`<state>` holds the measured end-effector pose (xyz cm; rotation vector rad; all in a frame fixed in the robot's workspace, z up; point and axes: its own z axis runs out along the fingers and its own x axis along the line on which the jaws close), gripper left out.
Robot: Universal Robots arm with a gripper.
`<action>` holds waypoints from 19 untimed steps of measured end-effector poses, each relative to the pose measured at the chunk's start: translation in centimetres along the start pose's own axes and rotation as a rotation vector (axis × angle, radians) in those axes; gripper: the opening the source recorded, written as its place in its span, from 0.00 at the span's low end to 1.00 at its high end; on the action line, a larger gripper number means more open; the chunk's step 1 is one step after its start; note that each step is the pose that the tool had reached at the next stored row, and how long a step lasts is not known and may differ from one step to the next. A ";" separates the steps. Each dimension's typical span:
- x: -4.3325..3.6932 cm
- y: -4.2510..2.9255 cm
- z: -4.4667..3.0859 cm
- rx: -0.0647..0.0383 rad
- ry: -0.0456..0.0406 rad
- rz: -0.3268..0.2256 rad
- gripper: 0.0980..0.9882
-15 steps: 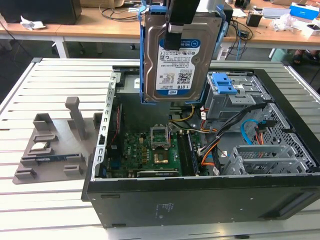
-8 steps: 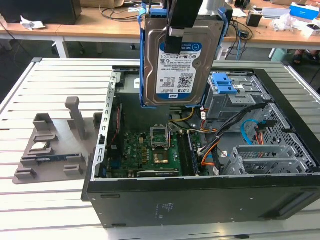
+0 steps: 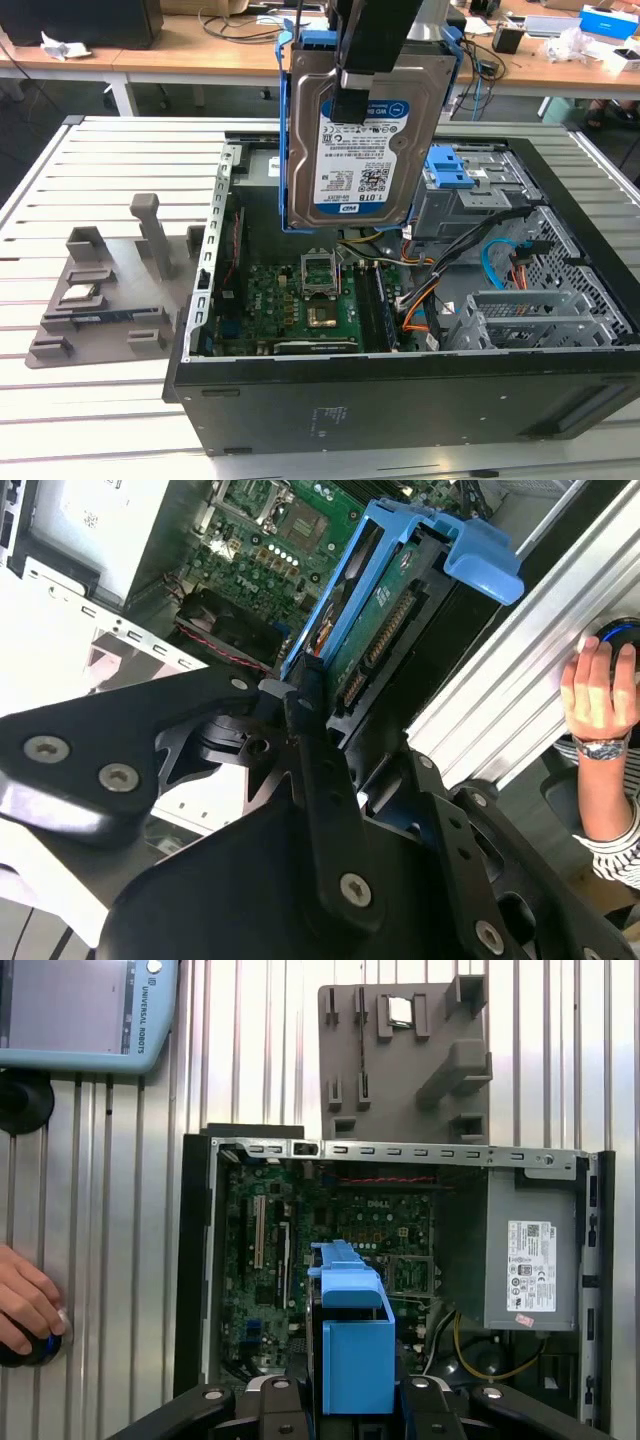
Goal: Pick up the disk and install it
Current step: 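Pick up the disk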
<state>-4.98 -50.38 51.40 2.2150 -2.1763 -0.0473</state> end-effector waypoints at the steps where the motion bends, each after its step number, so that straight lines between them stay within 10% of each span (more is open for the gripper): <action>1: 0.22 0.00 0.02 0.000 0.0000 0.000 0.30; 19: 2.85 0.04 0.25 0.000 0.0000 0.000 0.30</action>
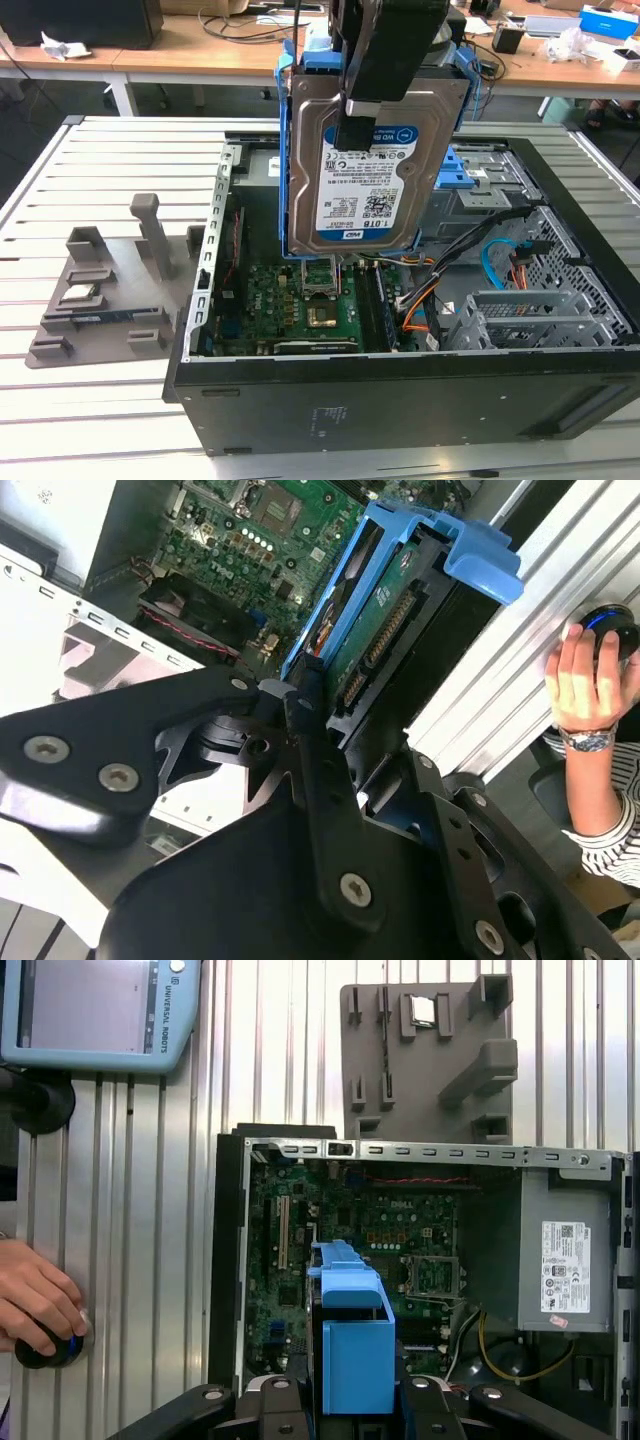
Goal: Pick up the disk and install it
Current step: 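Pick up the disk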
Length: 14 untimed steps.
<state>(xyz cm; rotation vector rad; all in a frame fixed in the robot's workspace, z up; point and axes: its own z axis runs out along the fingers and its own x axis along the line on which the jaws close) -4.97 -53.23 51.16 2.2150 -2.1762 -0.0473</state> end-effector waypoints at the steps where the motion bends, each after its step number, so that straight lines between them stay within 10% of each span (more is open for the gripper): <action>1: 0.13 0.00 0.02 0.000 0.0000 0.000 0.30; 14: 2.23 -0.19 1.92 0.000 -0.0014 0.029 0.30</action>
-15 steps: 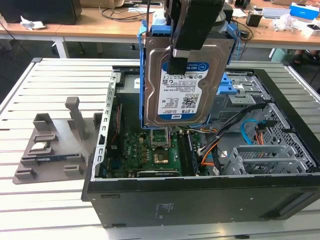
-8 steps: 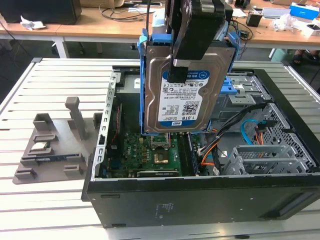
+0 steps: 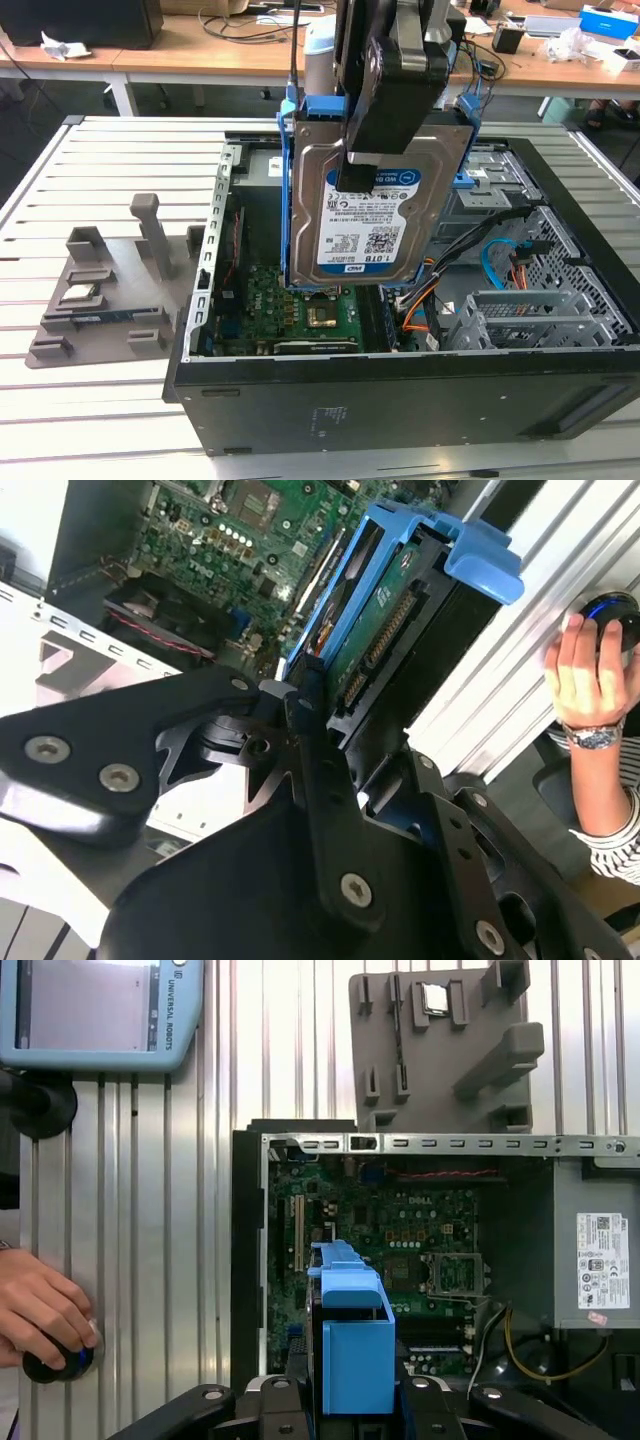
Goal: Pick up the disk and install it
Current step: 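Pick up the disk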
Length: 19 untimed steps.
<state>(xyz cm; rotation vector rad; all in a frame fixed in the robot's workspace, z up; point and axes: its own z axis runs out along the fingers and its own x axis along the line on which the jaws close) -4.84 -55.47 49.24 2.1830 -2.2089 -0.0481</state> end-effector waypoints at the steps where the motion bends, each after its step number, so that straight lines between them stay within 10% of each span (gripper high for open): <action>1: 0.39 -0.02 0.18 0.000 0.0000 0.000 0.30; 4: 0.73 -0.25 0.57 0.000 -0.0001 0.000 0.30; 12: 0.70 -3.63 0.58 0.000 0.0001 0.000 0.30; 19: 0.69 -4.53 0.59 0.000 0.0002 0.000 0.30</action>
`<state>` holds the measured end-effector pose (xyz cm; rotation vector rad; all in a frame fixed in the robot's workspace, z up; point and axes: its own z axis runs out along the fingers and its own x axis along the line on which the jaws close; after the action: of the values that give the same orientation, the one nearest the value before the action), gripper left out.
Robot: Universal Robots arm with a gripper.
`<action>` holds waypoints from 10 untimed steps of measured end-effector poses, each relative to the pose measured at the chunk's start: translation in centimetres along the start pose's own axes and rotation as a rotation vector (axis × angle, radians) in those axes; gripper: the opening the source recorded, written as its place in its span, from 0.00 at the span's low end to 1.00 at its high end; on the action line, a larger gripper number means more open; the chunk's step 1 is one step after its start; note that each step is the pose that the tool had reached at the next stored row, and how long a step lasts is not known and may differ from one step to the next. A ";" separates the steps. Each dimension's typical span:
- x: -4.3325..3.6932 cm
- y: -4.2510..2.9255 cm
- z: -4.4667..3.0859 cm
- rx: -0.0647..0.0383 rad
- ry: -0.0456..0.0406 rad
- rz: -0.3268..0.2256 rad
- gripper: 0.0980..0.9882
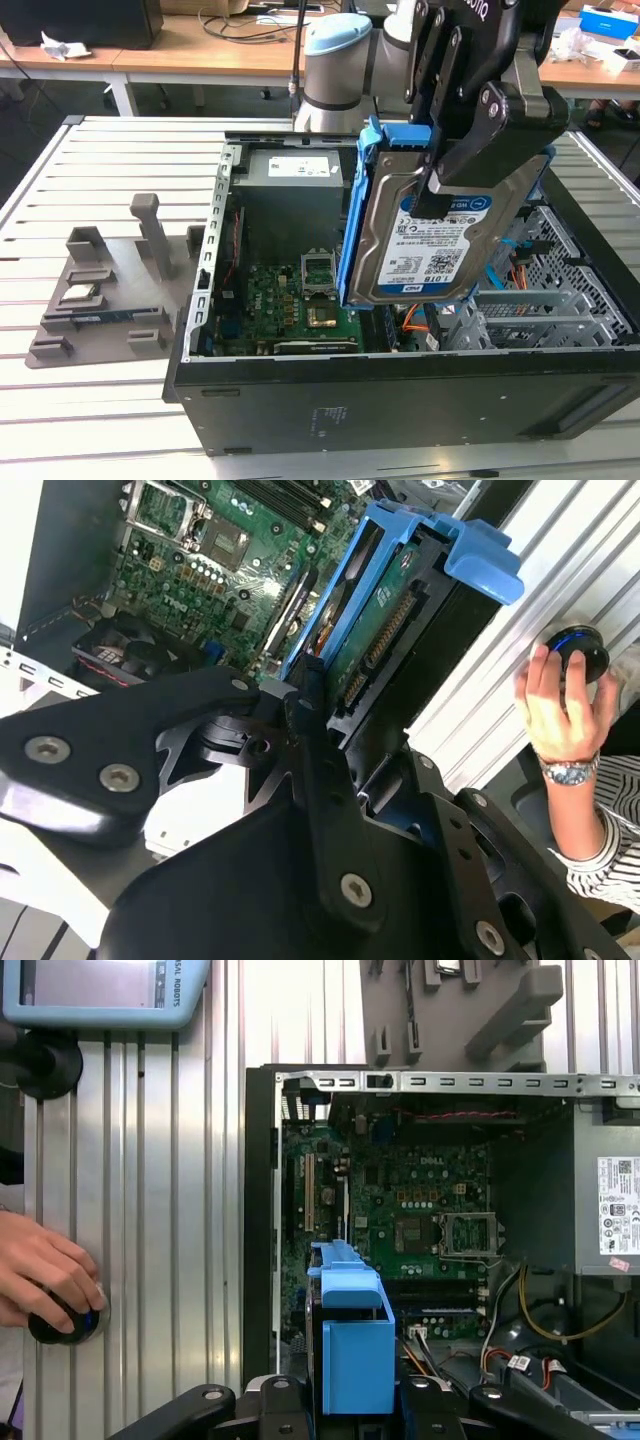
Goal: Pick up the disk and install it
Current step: 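Pick up the disk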
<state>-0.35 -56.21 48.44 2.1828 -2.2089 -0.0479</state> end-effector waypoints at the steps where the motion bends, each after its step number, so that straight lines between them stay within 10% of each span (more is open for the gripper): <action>1: 0.00 0.00 0.01 0.000 0.0003 0.000 0.30; 10: -0.01 -0.80 -0.02 0.000 0.0017 0.000 0.30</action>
<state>0.45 -56.21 48.42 2.1820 -2.2080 -0.0461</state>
